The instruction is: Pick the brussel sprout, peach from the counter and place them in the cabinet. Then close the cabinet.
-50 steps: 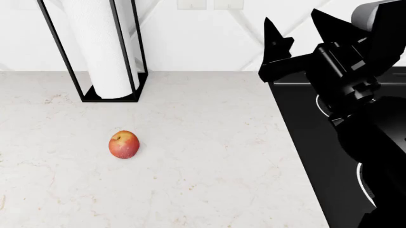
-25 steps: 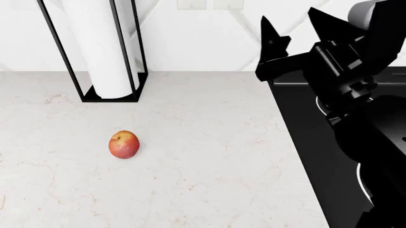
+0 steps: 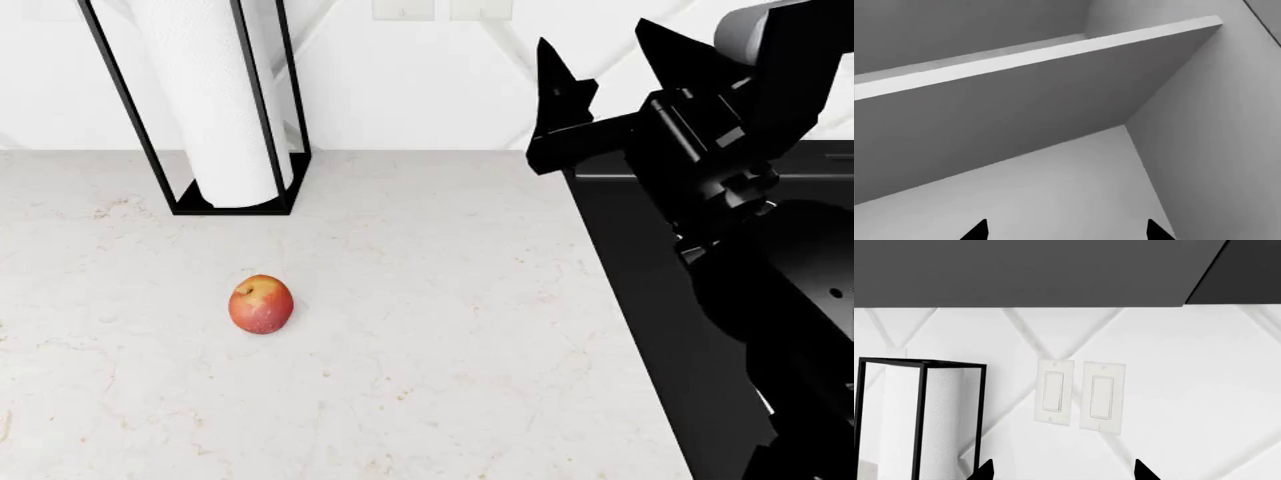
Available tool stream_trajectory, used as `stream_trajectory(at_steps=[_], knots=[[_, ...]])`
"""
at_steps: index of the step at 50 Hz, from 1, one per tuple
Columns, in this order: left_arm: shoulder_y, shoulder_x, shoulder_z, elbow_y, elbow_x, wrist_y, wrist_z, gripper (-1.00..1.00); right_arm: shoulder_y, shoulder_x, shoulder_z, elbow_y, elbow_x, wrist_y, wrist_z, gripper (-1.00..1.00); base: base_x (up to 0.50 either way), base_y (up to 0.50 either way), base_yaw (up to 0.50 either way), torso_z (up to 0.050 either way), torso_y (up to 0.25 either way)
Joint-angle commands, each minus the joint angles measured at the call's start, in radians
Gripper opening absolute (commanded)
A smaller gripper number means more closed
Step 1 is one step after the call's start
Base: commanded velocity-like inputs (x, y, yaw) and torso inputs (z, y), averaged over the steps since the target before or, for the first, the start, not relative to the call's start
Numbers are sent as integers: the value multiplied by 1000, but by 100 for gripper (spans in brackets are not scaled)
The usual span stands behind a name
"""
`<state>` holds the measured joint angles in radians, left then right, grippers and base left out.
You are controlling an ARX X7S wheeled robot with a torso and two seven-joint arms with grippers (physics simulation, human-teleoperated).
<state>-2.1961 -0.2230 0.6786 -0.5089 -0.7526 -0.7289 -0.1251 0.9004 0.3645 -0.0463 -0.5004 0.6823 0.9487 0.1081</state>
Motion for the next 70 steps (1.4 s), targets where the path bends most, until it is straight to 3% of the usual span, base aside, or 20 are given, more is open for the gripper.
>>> stream_trajectory(at_steps=[1, 25, 43, 56, 70], knots=[[63, -73, 5, 262, -58, -75, -7, 100, -2, 2, -6, -1, 3, -1, 4, 100, 0, 0, 0, 0, 0], [211, -169, -23, 648, -171, -2, 84, 100, -18, 10, -10, 2, 4, -19, 6, 100, 0, 0, 0, 0, 0], [293, -201, -25, 791, -255, 22, 148, 100, -30, 12, -14, 6, 4, -34, 8, 100, 0, 0, 0, 0, 0], [348, -230, -74, 844, -407, -13, 136, 100, -31, 15, -17, 7, 8, -36, 12, 100, 0, 0, 0, 0, 0], [435, -268, -122, 919, -644, -79, 25, 100, -35, 24, -14, 6, 14, -38, 14, 100, 0, 0, 0, 0, 0]])
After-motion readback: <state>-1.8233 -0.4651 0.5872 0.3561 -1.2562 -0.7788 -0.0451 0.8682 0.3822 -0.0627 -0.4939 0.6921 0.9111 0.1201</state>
